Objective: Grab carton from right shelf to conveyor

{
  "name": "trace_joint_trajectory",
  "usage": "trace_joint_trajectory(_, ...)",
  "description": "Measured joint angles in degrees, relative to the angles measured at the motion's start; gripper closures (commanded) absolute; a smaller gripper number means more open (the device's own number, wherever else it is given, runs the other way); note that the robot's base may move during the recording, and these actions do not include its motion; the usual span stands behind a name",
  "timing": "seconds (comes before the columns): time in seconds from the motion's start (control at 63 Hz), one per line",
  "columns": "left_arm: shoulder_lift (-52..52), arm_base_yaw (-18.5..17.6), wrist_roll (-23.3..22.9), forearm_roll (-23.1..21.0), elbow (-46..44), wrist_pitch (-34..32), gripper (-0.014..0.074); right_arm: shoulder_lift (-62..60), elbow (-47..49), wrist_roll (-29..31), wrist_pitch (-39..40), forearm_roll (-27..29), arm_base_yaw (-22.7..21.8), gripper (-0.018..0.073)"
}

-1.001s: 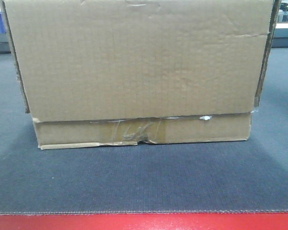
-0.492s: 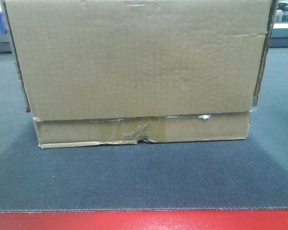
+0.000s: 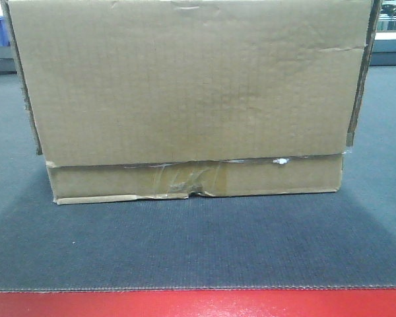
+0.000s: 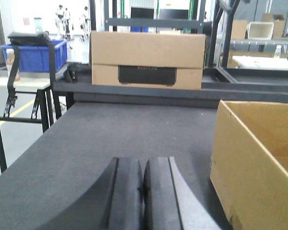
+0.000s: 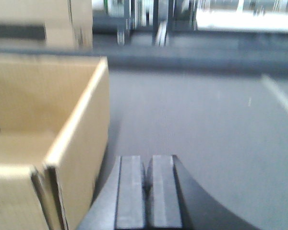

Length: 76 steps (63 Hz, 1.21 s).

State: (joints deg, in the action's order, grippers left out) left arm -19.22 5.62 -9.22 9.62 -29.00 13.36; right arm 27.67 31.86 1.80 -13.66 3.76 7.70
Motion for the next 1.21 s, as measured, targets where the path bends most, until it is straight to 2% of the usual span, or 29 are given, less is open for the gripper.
trace_joint_trajectory(0.794, 0.5, 0.0, 0.0, -0.09, 0.28, 0.0, 0.0596, -1.76, -0.03, 0.0, 2.39, 0.0, 0.0, 0.0628)
trace_joint_trajectory(0.874, 1.39, 0.0, 0.38, -1.88, 0.93, 0.0, 0.0596, -1.76, -0.03, 0.0, 2.39, 0.0, 0.0, 0.0628)
trace_joint_trajectory(0.921, 2.7, 0.23, 2.72, -4.99, 1.81, 0.0, 0.0596, -1.76, -0.03, 0.0, 2.39, 0.0, 0.0, 0.0628)
trace_joint_trajectory(1.017, 6.75, 1.17, 10.81, -10.56, 5.36, -0.96, 0.0596, -1.76, -0.03, 0.0, 2.39, 0.0, 0.0, 0.0628)
trace_joint_trajectory(1.096, 10.61, 1.73, 13.37, -12.2, 9.9, -2.58, 0.0596, -1.76, -0.03, 0.0, 2.39, 0.0, 0.0, 0.0628)
trace_joint_trajectory(1.207, 16.51, 1.84, 14.55, -12.89, 17.93, -5.13, 0.0596, -1.76, -0.03, 0.0, 2.39, 0.0, 0.0, 0.0628)
